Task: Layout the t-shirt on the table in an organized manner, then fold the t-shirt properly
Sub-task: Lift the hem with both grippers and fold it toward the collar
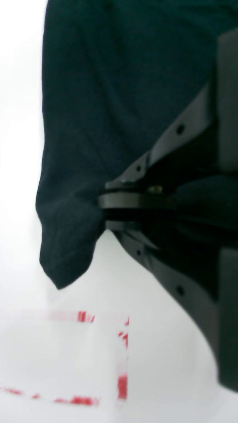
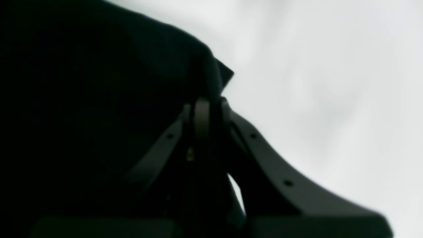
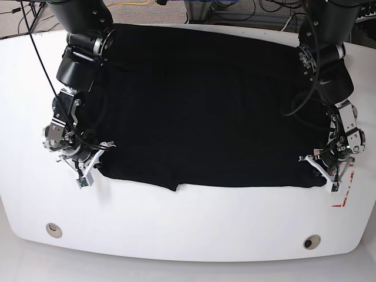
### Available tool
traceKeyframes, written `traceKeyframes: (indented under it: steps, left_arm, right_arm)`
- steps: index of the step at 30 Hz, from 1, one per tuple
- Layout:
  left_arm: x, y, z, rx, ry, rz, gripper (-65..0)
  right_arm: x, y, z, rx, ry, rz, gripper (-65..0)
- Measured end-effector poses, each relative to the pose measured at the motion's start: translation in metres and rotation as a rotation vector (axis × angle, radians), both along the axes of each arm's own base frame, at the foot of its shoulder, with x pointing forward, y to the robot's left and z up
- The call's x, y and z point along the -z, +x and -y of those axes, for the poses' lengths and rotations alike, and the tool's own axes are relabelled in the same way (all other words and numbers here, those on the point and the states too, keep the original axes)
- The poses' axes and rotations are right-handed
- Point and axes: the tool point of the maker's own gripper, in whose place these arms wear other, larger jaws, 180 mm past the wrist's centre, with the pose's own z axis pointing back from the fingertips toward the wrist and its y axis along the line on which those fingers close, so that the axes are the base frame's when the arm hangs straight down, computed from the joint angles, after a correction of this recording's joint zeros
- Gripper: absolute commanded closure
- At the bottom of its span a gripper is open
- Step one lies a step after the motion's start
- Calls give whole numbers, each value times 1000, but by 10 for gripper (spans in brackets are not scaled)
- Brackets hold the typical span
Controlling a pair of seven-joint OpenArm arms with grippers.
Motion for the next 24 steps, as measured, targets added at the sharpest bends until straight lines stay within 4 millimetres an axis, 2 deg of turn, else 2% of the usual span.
traceKeyframes:
  steps: [3, 8, 19, 24]
  left_arm:
    - [-2, -4, 0, 18, 18, -15, 0]
    - [-9, -13, -3, 36, 63, -21, 0]
    - [-40, -23, -4, 114, 174, -12, 0]
    - [-50, -28, -4, 138, 214, -14, 0]
  right_arm:
    - [-5, -1, -4, -33, -23, 9, -21]
    - [-16, -5, 1, -39, -74, 34, -21]
    - [-34, -12, 9, -36, -139, 38, -21]
    - [-41, -21, 11, -38, -176, 48, -21]
